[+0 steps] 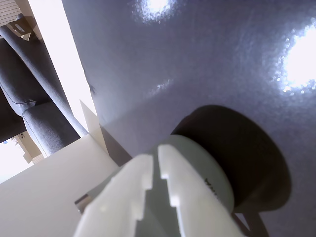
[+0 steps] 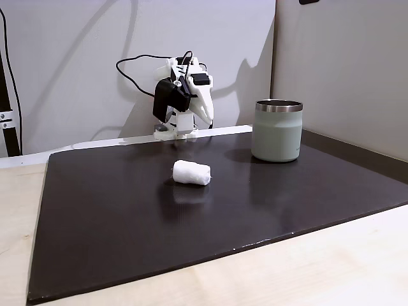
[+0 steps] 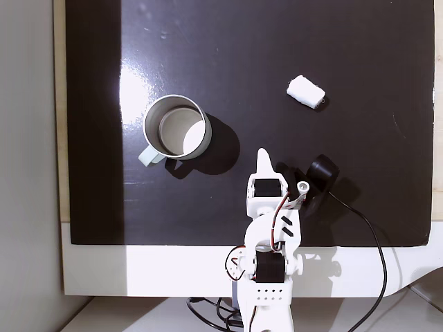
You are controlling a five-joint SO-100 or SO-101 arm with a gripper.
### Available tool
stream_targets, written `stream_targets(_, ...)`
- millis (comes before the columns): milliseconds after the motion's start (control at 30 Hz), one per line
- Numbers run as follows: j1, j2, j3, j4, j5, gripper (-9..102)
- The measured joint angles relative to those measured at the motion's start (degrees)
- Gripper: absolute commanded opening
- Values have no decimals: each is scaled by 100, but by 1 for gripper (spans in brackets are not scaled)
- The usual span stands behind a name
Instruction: Grasp a gauze and put it in the cup.
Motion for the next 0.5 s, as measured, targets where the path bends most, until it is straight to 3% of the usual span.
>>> stream_targets(500,-211,0,0,0,44,0)
